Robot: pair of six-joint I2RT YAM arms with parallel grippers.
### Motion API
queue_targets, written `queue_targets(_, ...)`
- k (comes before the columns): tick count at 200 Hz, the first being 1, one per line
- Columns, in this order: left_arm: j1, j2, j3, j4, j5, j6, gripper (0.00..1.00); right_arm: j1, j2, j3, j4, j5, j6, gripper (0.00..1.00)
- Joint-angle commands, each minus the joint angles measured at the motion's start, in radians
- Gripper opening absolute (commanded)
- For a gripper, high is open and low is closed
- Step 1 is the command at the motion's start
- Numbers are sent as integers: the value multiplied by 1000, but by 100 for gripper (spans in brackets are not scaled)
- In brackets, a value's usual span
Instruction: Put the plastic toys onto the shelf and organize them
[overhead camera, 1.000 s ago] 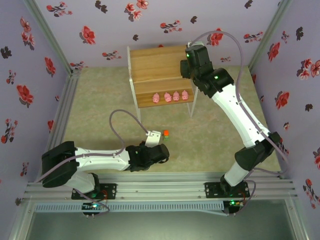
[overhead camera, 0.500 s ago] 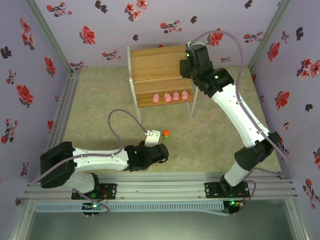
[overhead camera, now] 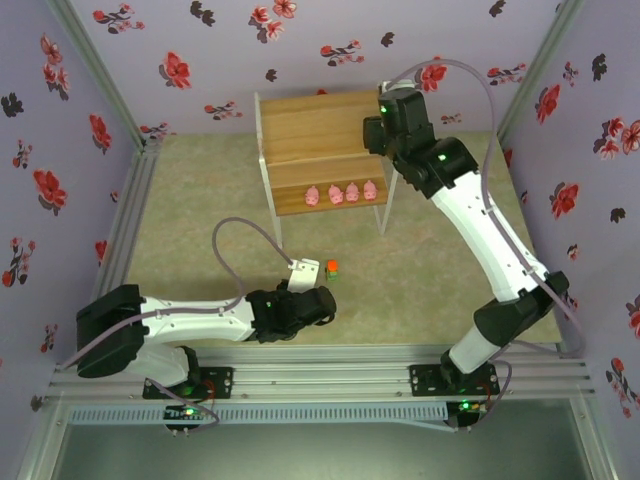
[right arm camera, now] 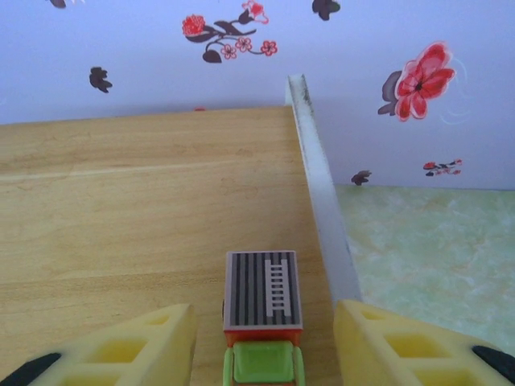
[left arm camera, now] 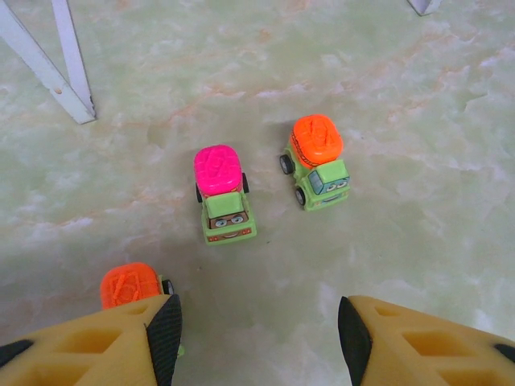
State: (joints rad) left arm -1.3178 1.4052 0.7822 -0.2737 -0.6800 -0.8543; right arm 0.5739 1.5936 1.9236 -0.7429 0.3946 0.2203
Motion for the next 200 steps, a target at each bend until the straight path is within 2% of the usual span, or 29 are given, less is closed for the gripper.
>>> queue_targets(1, -9, -27, -6, -37, -42, -5, 58, -5, -54, -7, -14, 7, 20, 50)
queue_targets(72, -9, -53, -9, -65, -64, -11, 58, 24, -166, -125, 0, 19, 40, 50)
queue_targets(200, -9, -95, -27, -120, -120, -75, 58, 150, -403, -526, 40, 103, 116, 52)
